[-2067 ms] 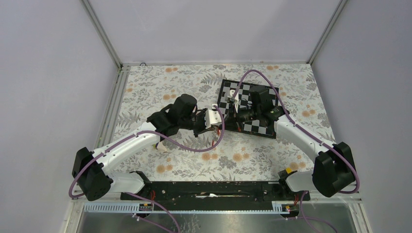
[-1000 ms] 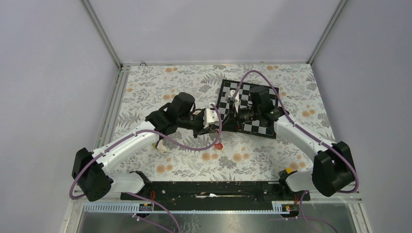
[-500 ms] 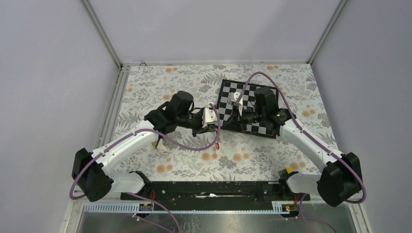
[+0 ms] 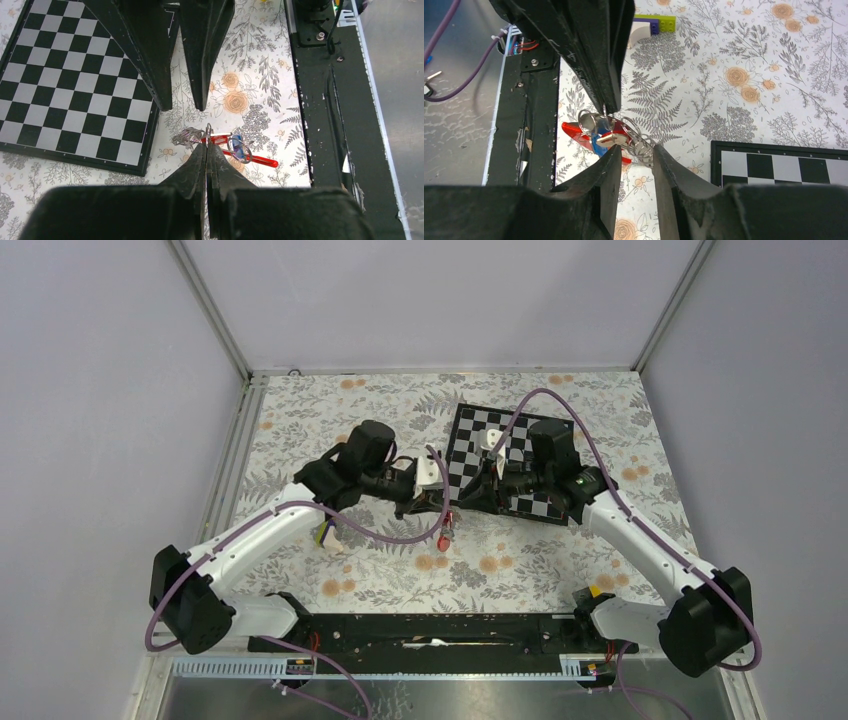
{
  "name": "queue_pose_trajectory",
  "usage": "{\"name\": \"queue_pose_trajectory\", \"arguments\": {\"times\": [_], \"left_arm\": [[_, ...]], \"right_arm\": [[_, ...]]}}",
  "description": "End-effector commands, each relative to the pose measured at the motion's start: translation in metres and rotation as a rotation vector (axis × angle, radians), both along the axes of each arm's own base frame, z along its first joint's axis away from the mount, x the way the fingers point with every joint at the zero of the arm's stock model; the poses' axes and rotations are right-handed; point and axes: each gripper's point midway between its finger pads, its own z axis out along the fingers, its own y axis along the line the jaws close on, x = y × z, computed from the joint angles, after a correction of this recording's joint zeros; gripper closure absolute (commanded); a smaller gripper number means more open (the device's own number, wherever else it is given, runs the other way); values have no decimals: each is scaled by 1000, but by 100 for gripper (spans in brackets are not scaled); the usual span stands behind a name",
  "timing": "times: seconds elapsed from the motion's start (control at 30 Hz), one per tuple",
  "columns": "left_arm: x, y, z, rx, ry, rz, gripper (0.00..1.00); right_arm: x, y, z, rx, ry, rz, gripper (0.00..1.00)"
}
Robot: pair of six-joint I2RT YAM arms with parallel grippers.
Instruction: Put the keys on the keyring
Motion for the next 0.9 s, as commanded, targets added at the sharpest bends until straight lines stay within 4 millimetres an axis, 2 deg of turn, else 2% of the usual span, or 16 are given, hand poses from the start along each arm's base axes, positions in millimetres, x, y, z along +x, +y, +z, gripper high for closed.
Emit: {"name": "queue_pose_trajectory", "arguments": {"times": [0.0, 0.27, 0.47, 0.87], "left_arm": [[1, -13, 36, -115, -5, -50, 100], [5, -18, 36, -157, 82, -10, 100], [5, -19, 33, -183, 132, 0, 100], [4, -20, 28, -187, 166, 1, 100]], "right_arm": [[-10, 3, 24, 71, -25, 48, 62], [-18, 5, 28, 103, -8, 79, 59], [-18, 6, 21, 102, 12, 85, 60], [-16, 9, 21, 115, 40, 84, 73]]}}
